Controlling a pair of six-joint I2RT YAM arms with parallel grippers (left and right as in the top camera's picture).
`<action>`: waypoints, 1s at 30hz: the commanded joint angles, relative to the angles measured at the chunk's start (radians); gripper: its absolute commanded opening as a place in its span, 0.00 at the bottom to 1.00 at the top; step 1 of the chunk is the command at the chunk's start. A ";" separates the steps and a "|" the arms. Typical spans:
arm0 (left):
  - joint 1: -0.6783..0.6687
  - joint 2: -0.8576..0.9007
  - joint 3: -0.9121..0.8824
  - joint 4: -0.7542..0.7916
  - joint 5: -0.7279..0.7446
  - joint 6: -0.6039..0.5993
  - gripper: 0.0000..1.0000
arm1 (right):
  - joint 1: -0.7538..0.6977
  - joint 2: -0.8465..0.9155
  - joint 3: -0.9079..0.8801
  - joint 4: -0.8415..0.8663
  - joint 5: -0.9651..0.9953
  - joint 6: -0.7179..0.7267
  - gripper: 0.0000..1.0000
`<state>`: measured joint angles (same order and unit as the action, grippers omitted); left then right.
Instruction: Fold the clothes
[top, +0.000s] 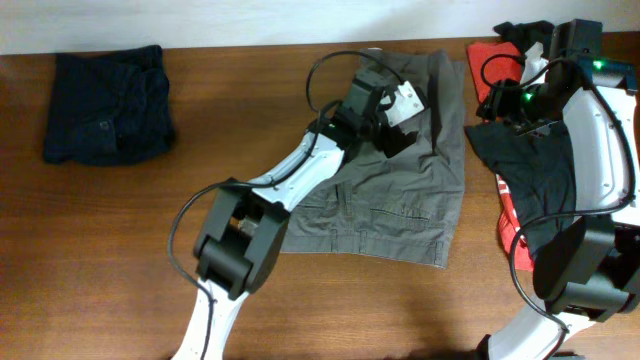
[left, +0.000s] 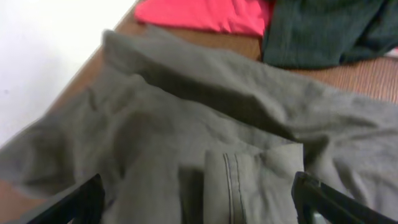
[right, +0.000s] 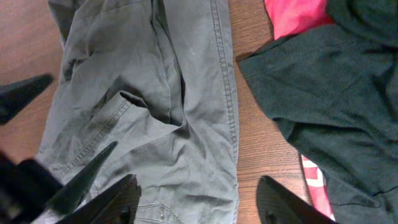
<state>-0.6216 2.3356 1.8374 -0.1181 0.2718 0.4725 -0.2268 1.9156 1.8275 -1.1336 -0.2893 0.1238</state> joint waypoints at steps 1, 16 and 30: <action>-0.004 0.037 0.069 -0.025 0.032 0.016 0.95 | -0.003 -0.023 0.012 0.002 -0.009 -0.016 0.66; -0.024 0.105 0.070 -0.077 0.039 0.053 0.73 | -0.003 -0.007 0.010 0.010 -0.009 -0.020 0.67; -0.019 0.080 0.185 -0.127 -0.177 -0.015 0.01 | -0.003 -0.007 0.010 0.014 0.013 -0.020 0.68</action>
<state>-0.6422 2.4332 1.9381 -0.2306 0.1898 0.4995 -0.2268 1.9160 1.8275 -1.1217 -0.2855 0.1078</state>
